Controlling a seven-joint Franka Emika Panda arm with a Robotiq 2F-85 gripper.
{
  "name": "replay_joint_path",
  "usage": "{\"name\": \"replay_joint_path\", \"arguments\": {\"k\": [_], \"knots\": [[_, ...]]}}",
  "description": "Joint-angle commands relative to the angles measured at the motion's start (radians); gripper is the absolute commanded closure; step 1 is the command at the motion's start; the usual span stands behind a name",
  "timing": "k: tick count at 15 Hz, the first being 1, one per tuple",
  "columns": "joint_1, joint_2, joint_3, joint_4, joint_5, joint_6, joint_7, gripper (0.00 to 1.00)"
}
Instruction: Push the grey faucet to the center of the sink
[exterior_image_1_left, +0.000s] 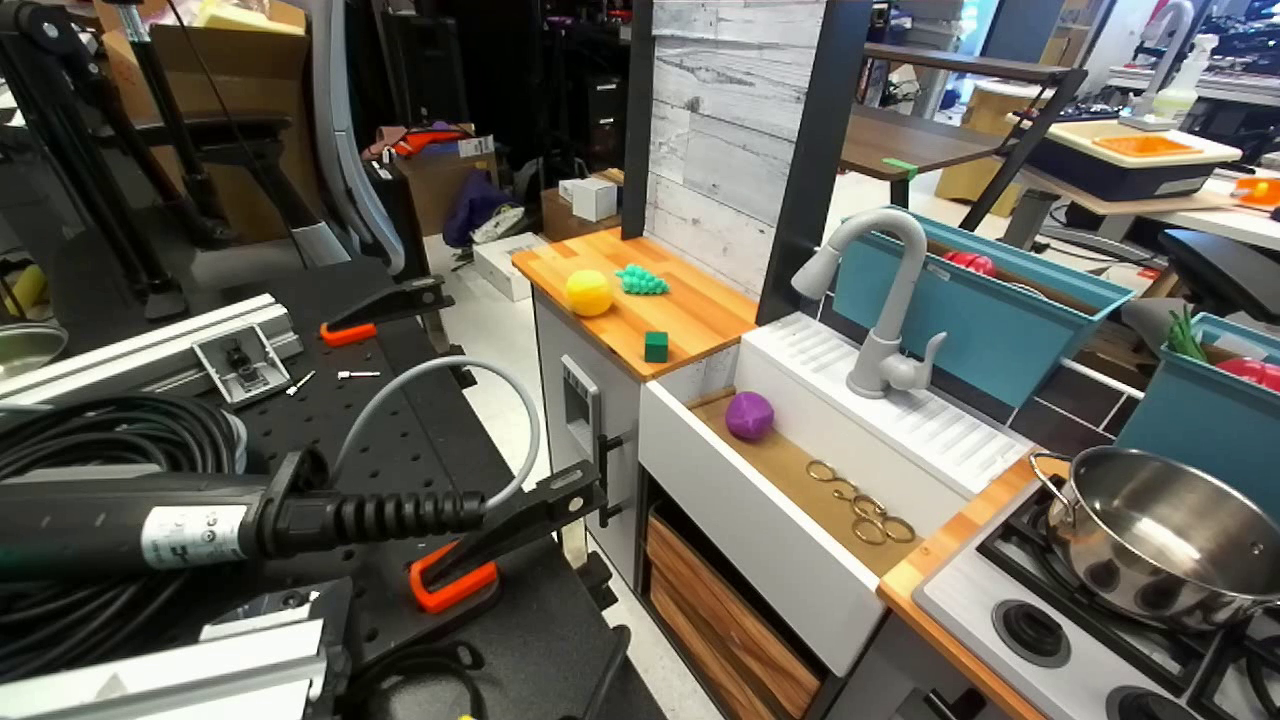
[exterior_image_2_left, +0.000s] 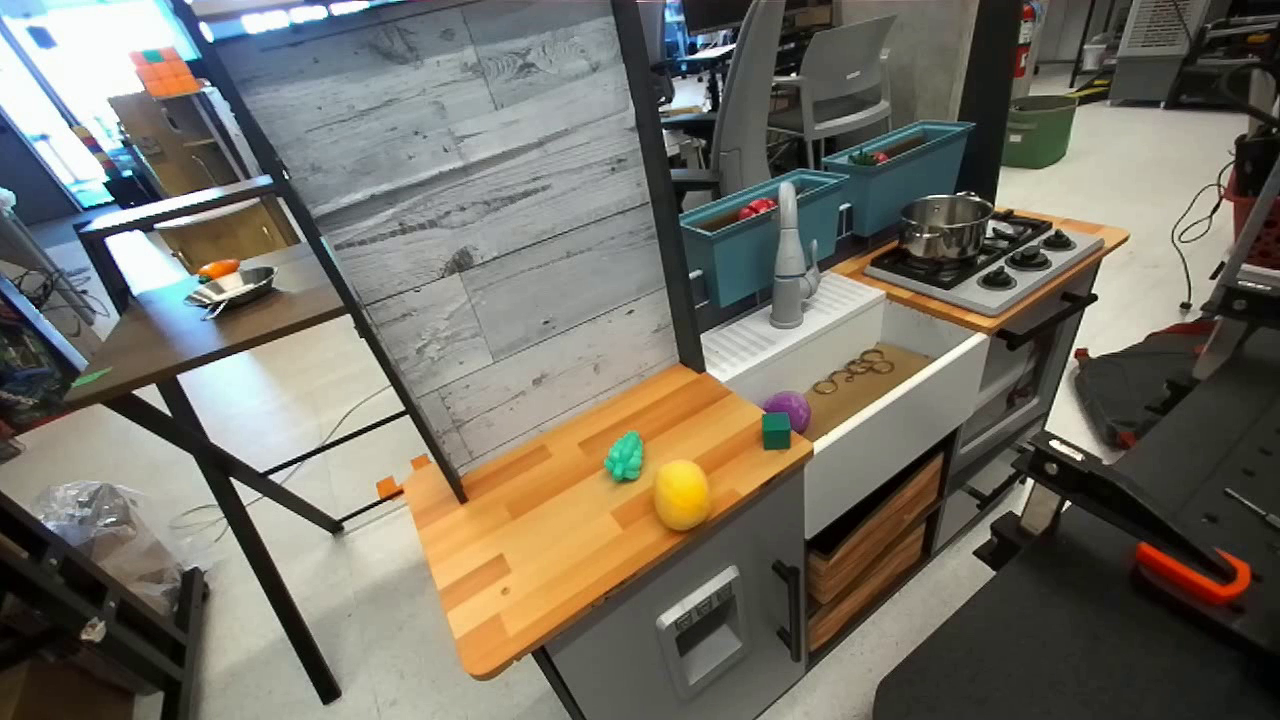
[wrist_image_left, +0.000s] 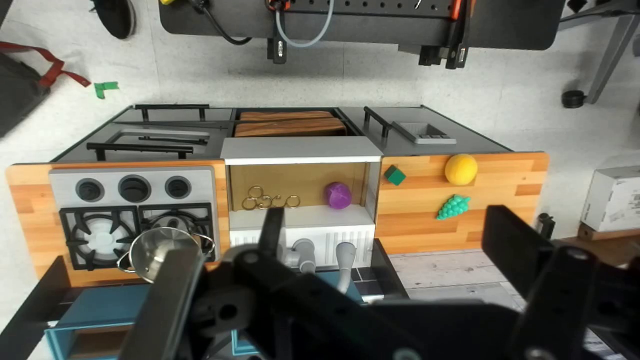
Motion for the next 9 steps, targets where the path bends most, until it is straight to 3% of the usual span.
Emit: {"name": "replay_joint_path", "arguments": {"k": [1, 6, 9], "knots": [[-0.032, 0.005, 0.026, 0.003, 0.014, -0.003, -0.013, 0.0], [-0.032, 0.005, 0.026, 0.003, 0.014, -0.003, -0.013, 0.0], [-0.036, 0.051, 0.05, -0.032, 0.003, 0.071, 0.037, 0.0]]}}
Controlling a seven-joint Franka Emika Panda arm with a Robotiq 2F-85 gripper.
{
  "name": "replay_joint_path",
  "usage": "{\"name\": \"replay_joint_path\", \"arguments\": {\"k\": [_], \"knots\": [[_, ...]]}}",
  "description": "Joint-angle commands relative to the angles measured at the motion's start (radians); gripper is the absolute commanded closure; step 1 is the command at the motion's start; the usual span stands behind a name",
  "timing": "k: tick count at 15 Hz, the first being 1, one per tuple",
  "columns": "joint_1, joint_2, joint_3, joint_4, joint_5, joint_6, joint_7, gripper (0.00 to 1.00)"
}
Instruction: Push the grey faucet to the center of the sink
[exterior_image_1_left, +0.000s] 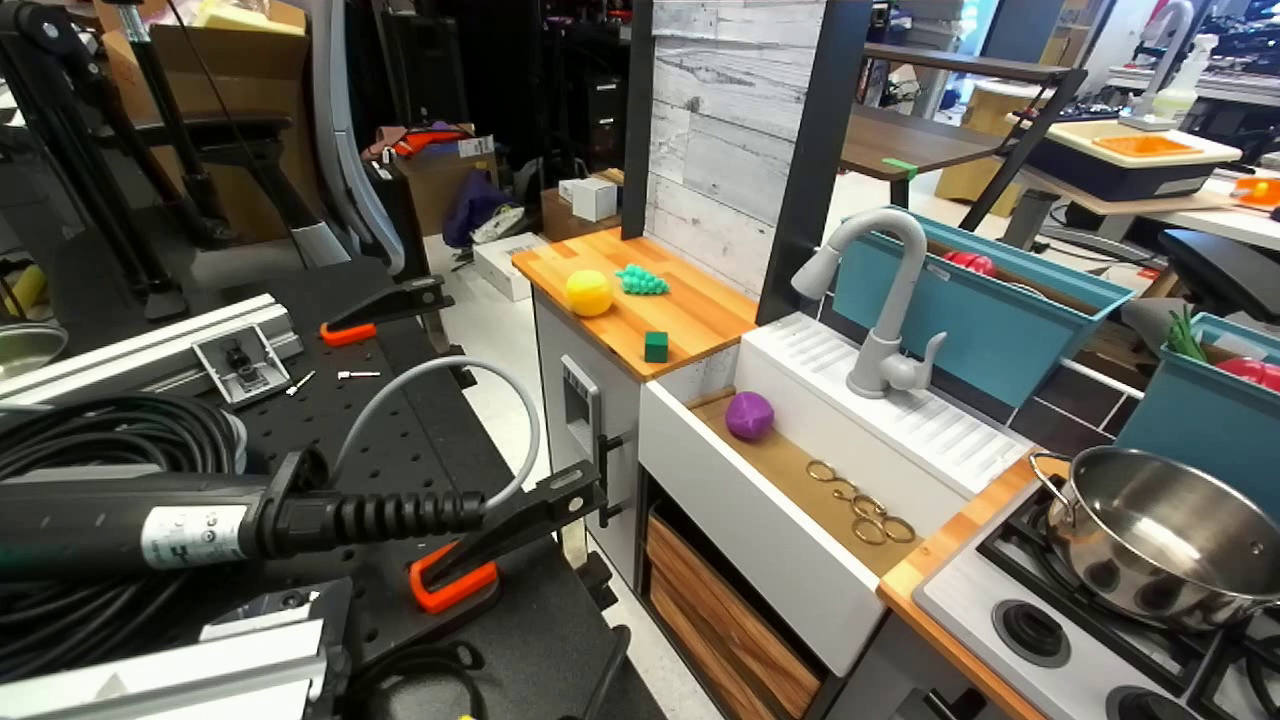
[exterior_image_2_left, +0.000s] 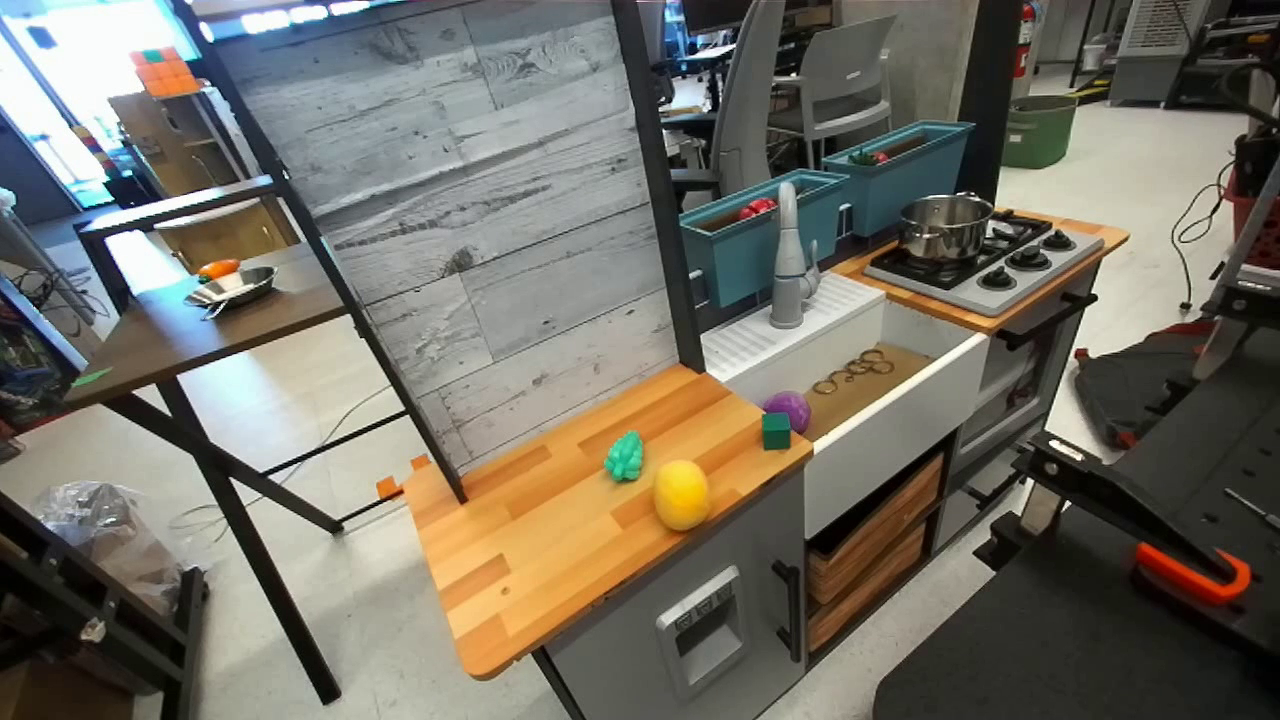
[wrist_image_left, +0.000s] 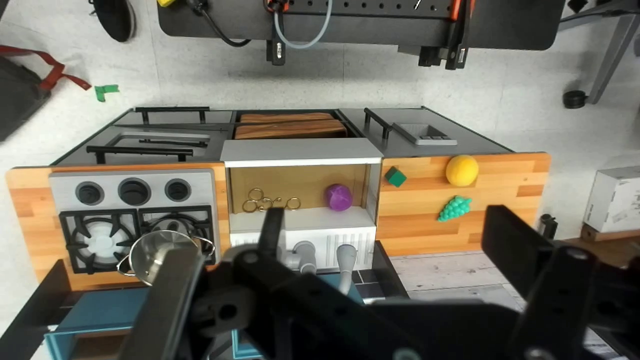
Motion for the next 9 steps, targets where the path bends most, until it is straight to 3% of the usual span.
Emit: {"name": "replay_joint_path", "arguments": {"k": [1, 5, 9], "knots": [[-0.028, 0.07, 0.05, -0.051, 0.012, 0.123, 0.05, 0.0], [0.001, 0.237, 0.098, -0.132, 0.059, 0.424, 0.13, 0.0], [0.012, 0.469, 0.174, -0.125, 0.117, 0.75, 0.253, 0.0]]}}
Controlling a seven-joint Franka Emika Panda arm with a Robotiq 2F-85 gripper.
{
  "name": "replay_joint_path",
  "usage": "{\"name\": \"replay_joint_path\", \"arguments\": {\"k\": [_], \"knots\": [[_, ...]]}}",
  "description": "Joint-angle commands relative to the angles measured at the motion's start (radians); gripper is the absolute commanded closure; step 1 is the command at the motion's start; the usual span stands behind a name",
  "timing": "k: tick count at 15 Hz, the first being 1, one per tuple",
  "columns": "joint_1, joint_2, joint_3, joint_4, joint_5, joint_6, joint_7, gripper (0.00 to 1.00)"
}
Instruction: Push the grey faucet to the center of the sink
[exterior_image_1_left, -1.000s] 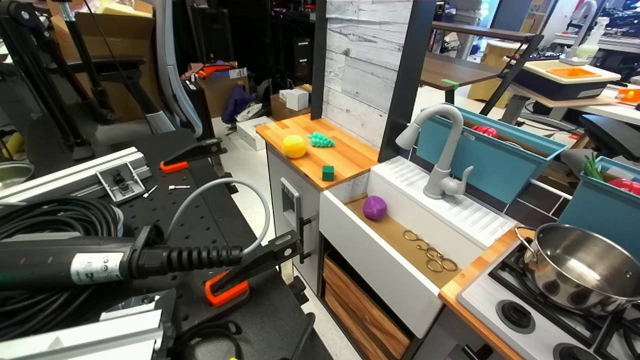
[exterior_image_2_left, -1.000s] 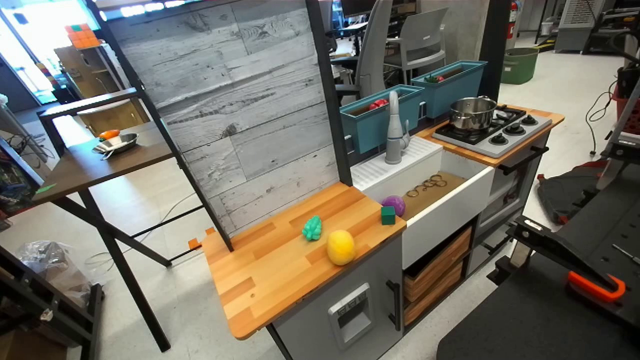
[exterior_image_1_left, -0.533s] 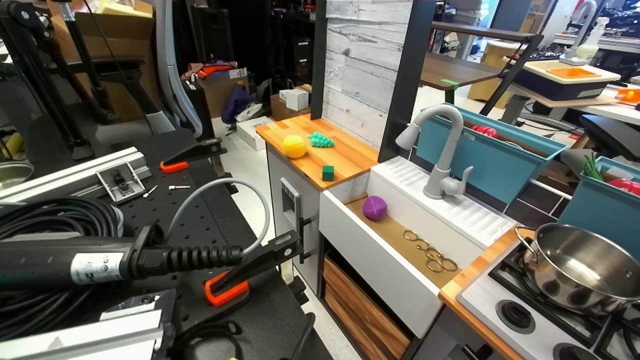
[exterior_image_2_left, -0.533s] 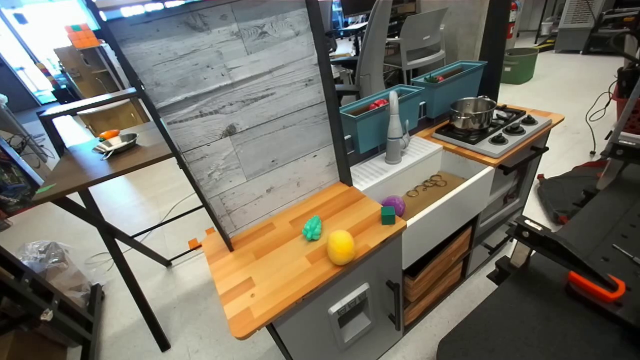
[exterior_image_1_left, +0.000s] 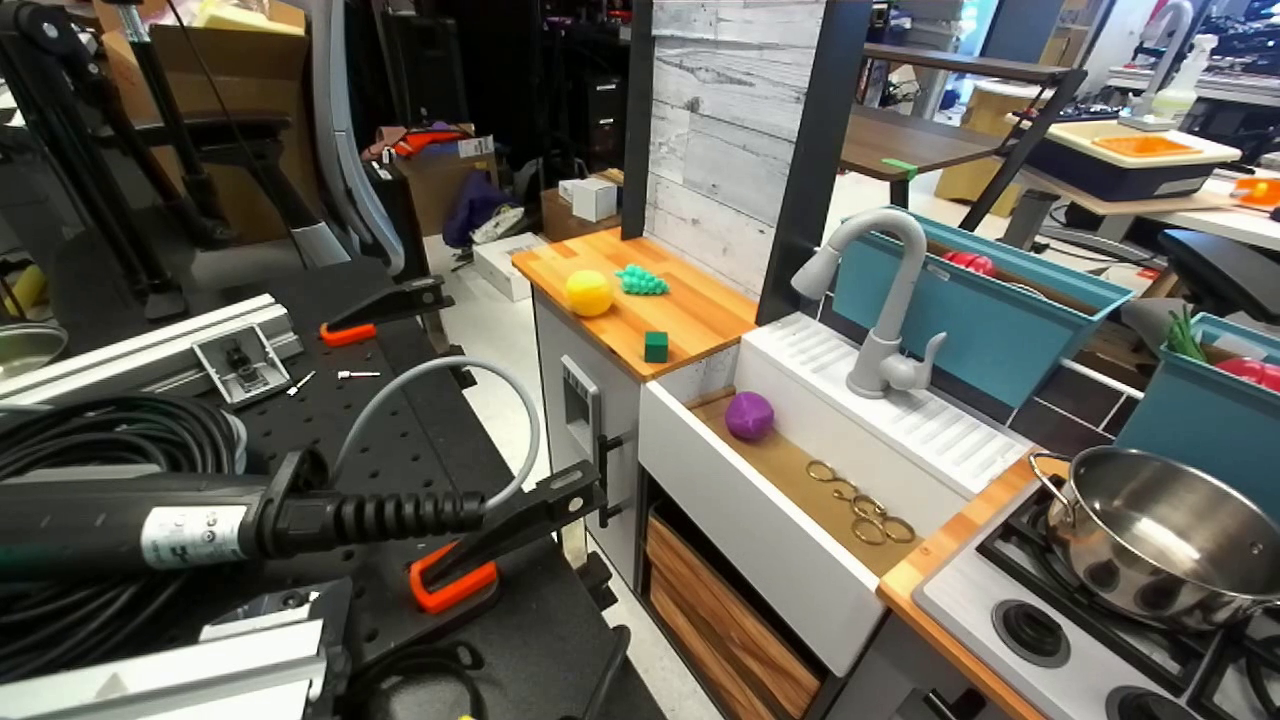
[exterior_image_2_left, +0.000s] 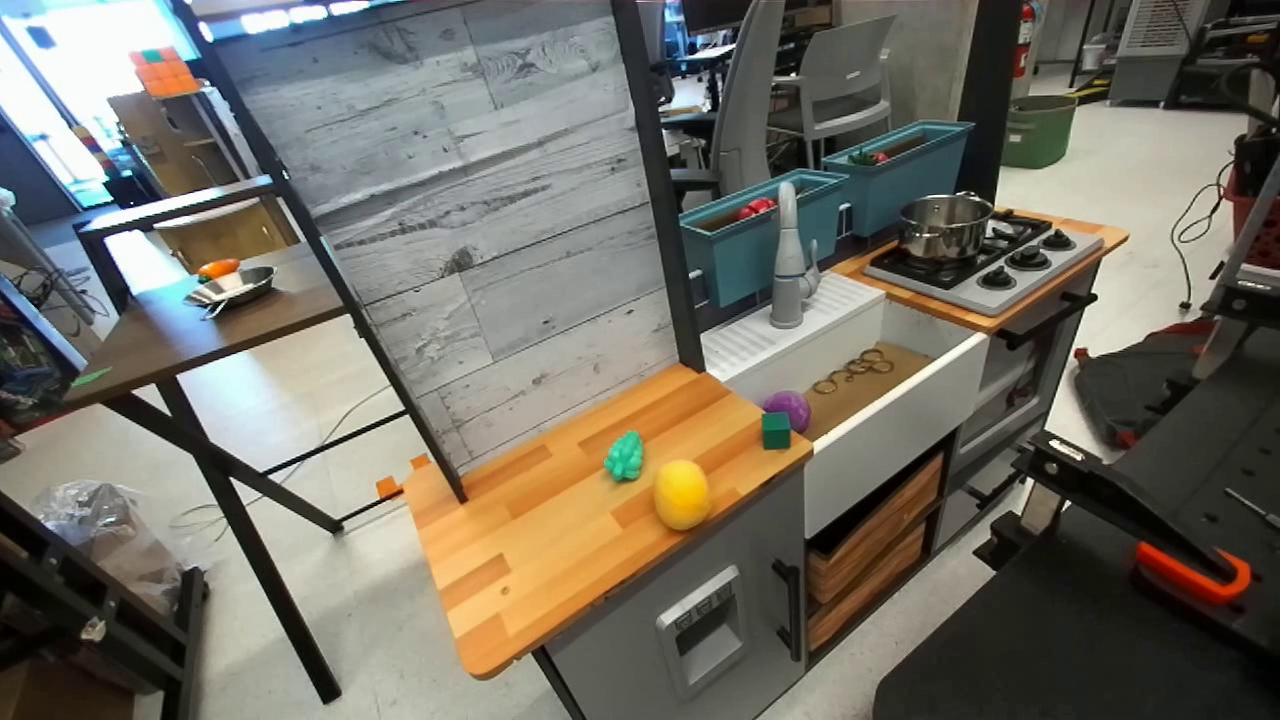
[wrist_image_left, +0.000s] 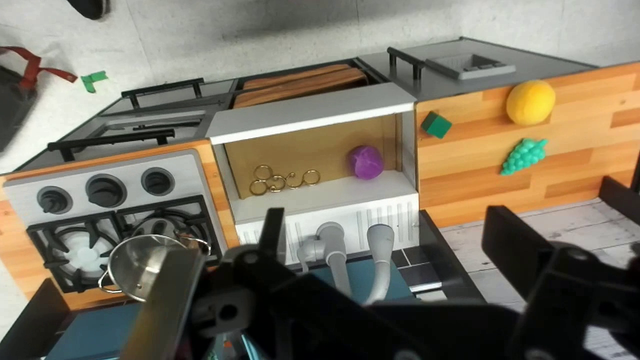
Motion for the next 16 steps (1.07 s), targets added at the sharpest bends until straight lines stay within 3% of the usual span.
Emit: {"name": "replay_joint_path", "arguments": {"k": [1, 5, 8, 12, 16], "knots": [[0.004, 0.233, 0.062, 0.037, 0.041, 0.274, 0.061, 0.0], [0.008, 0.505, 0.117, 0.116, 0.022, 0.581, 0.19, 0.0], [0.03, 0.677, 0.119, 0.201, 0.012, 0.753, 0.262, 0.0], [0.08, 0.868, 0.086, 0.322, 0.05, 0.923, 0.339, 0.0], [0.128, 1.009, 0.064, 0.438, 0.116, 1.019, 0.376, 0.0]]}}
